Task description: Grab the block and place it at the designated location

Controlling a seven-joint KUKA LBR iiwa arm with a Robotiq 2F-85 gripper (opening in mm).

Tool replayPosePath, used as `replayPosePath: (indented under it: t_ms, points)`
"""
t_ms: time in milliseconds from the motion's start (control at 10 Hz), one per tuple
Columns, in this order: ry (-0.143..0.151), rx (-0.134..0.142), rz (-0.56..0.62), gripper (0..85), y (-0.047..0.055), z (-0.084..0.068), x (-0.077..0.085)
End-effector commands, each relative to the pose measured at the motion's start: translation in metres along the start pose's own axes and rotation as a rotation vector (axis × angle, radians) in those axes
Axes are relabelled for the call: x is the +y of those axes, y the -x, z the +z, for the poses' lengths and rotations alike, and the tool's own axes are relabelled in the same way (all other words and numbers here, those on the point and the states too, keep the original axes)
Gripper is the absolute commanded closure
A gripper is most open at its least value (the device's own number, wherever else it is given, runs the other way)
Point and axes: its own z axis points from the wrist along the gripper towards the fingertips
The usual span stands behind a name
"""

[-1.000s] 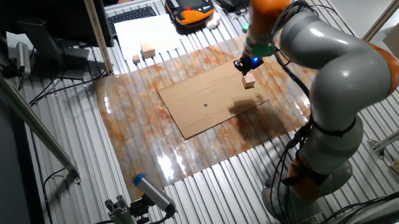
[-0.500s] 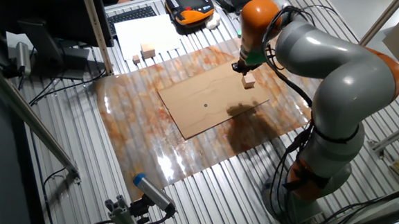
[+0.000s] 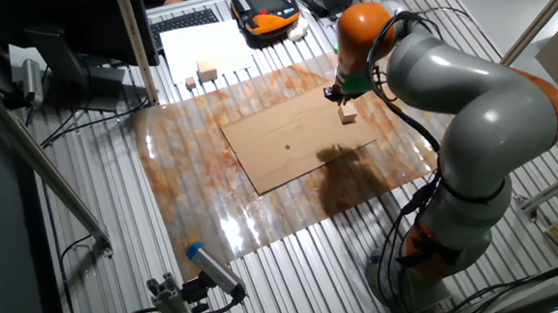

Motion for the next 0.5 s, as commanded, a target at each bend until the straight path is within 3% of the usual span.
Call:
replayPosePath:
  t_ms: [0,100,300,400]
  points:
    - [-0.002,-0.008,0.018,17.0,0.01,0.007,-0.006]
    - [0.015,0.003,-0.001,0.0,0.029,0.017,-0.016]
    - [0.042,0.028,-0.033,0.0,0.052,0.041,-0.03]
    - [0.028,0.027,-0.051,0.0,0.059,0.058,-0.033]
